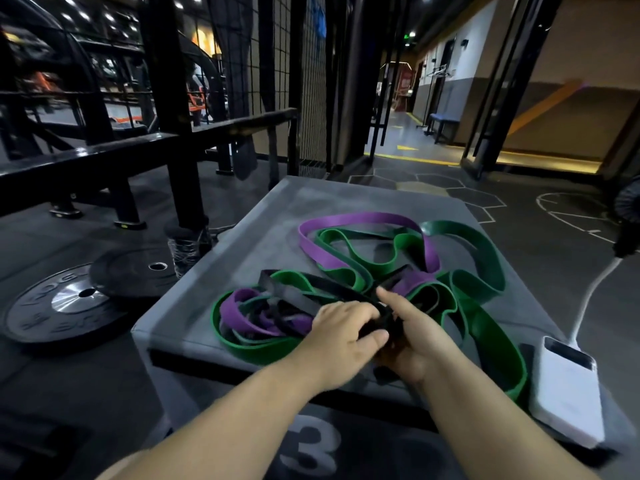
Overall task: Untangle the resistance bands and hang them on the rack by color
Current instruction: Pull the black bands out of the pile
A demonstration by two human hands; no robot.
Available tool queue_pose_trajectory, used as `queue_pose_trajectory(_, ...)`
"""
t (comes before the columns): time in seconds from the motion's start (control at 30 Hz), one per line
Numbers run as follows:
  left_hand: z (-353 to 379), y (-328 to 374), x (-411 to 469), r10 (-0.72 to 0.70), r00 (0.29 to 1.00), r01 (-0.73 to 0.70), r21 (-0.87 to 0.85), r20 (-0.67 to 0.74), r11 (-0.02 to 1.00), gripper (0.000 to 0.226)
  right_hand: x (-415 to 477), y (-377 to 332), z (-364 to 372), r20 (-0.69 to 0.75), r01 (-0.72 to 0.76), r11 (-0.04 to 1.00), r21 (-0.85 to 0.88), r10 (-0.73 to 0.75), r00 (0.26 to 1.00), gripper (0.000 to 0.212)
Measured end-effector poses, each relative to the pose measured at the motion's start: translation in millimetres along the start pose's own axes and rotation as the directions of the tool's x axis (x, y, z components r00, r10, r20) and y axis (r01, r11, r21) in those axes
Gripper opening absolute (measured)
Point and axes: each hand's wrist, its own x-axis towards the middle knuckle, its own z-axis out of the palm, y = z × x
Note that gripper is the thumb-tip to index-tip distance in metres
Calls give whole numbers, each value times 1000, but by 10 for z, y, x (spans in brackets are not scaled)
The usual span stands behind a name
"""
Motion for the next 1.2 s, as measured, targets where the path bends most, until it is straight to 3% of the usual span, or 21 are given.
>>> queue_pose_trajectory(0.07, -17, -54, -4, 6, 999, -10, -79, -54, 997, 56, 26, -4, 0, -99, 48, 999, -11, -49, 994, 24)
queue_pose_trajectory(0.17, -101, -204, 30, -58, 967, 34, -103, -247, 994, 52, 33, -54, 34, -153, 128, 991, 24, -123, 980, 21)
queue_pose_trajectory(0.27, -247, -365, 66, -184, 904, 190, -24, -386, 982, 59, 33, -145, -11, -205, 193, 979, 68, -175, 963, 12)
queue_pose_trajectory(0.37, -370, -534, 61, -311, 900, 327, -1, -304, 945, 66, -21, -286, -53, -249, 242, 960, 143, -201, 947, 13)
queue_pose_trajectory(0.53, -462, -681, 53, -319, 931, 311, -70, -180, 948, 81, -171, -607, -264, -394, 460, 850, 257, -342, 853, 20)
queue_pose_trajectory(0.63, -490, -720, 62, -327, 936, 313, -123, -126, 942, 77, -246, -762, -484, -435, 551, 813, 186, -435, 789, 16)
queue_pose_trajectory(0.7, -459, -713, 78, -329, 939, 318, -111, -96, 941, 68, -261, -766, -559, -385, 523, 851, 48, -468, 796, 22)
queue_pose_trajectory(0.8, -363, -625, 107, -286, 951, 293, 50, -115, 955, 53, -264, -664, -502, -262, 413, 904, -110, -427, 865, 28)
queue_pose_trajectory(0.93, -165, -378, 164, -100, 974, 129, 135, -205, 982, 40, -218, -497, -392, -220, 360, 910, -206, -402, 889, 30)
queue_pose_trajectory(1.0, -73, -169, 165, -153, 967, 154, -13, -205, 988, 35, -235, -426, -326, -196, 383, 907, -175, -414, 889, 31)
queue_pose_trajectory(1.07, -16, 12, 158, -352, 932, 327, -218, -86, 920, 43, -271, -350, -256, -182, 407, 904, -133, -426, 886, 33)
queue_pose_trajectory(1.13, 48, 87, 168, -496, 866, 486, -335, 60, 807, 49, -323, -256, -192, -170, 410, 906, -105, -423, 890, 35)
queue_pose_trajectory(1.2, 129, 68, 200, -590, 793, 557, -575, 152, 600, 56, -357, -148, -148, -166, 382, 920, -89, -392, 905, 37)
